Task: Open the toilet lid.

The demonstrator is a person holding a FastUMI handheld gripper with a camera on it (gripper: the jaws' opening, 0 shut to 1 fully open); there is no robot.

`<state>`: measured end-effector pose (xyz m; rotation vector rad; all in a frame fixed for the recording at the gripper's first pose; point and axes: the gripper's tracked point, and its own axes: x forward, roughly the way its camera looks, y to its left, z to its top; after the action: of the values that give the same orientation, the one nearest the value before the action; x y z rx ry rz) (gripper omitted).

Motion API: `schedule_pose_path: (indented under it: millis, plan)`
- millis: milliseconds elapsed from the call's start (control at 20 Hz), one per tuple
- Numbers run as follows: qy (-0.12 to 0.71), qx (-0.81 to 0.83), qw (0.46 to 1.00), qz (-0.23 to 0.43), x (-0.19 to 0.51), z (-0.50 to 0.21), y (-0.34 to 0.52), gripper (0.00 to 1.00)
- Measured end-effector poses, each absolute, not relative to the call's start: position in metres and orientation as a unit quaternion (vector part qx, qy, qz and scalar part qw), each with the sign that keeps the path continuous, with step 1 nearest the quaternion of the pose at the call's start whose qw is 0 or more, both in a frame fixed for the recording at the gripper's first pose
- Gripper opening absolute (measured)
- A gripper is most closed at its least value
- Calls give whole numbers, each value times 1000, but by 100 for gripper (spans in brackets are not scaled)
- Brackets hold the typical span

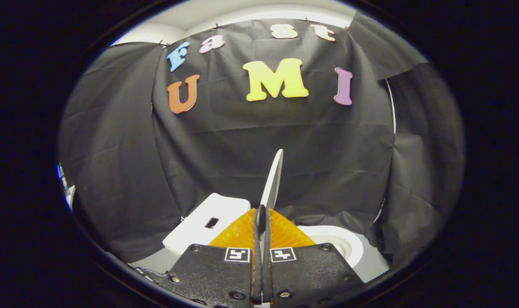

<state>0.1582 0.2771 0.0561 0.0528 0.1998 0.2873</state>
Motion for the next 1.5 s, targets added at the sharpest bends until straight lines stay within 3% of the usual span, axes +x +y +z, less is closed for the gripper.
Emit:
schedule_pose_path:
  millis: [1000, 1350, 1500]
  plan:
    - [74, -79, 981, 163, 142, 53, 403, 4]
    - [47, -158, 976, 140, 143, 48, 433, 5]
    - [54, -161, 974, 150, 144, 48, 432, 9]
